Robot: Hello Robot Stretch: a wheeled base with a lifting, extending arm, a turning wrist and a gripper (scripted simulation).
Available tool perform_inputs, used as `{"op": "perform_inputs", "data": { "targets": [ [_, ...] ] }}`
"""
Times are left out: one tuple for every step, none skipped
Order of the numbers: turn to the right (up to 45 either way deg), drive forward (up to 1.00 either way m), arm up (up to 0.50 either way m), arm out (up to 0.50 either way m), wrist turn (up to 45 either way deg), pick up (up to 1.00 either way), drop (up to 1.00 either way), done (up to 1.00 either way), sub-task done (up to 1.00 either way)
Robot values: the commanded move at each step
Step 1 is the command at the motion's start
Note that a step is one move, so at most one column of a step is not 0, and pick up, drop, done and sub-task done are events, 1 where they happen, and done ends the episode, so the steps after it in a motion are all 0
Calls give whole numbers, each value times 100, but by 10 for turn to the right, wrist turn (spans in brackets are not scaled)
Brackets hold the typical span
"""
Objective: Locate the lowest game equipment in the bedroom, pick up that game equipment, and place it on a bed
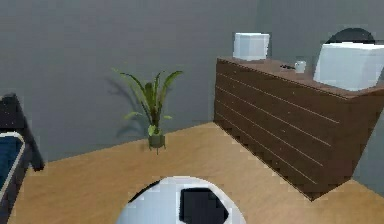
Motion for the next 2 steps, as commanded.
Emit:
{"op": "perform_inputs", "data": {
  "targets": [
    [-330,0,0,0,0,0,0,0,0],
    [0,100,0,0,0,0,0,0,0]
  ]
}}
